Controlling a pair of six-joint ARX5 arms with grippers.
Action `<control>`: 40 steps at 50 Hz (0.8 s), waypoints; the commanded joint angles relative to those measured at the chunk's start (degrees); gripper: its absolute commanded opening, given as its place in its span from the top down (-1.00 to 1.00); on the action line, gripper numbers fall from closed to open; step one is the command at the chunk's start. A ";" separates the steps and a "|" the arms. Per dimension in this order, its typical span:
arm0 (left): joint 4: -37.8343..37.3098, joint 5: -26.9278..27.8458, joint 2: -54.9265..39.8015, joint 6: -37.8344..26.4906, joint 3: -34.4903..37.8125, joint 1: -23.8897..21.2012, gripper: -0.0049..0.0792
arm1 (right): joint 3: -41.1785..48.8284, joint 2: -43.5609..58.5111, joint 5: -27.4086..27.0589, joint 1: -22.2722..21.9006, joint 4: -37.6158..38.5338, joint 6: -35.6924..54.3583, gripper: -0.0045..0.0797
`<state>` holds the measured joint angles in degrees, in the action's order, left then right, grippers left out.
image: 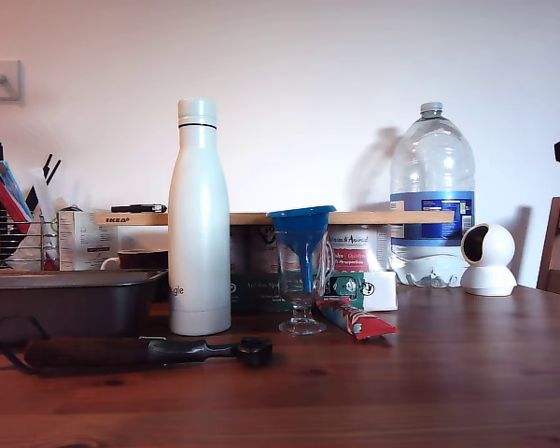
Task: Touch the lid of the water bottle in front of you
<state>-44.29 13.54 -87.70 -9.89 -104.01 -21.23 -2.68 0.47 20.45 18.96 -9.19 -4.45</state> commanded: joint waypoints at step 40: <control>39.60 -3.52 28.22 3.74 56.30 1.46 0.93 | 0.42 -0.37 -0.09 0.02 5.16 4.92 0.92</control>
<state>-6.13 10.13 -60.07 -6.74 -50.50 -20.45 -2.68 0.47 20.43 18.94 -4.14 0.27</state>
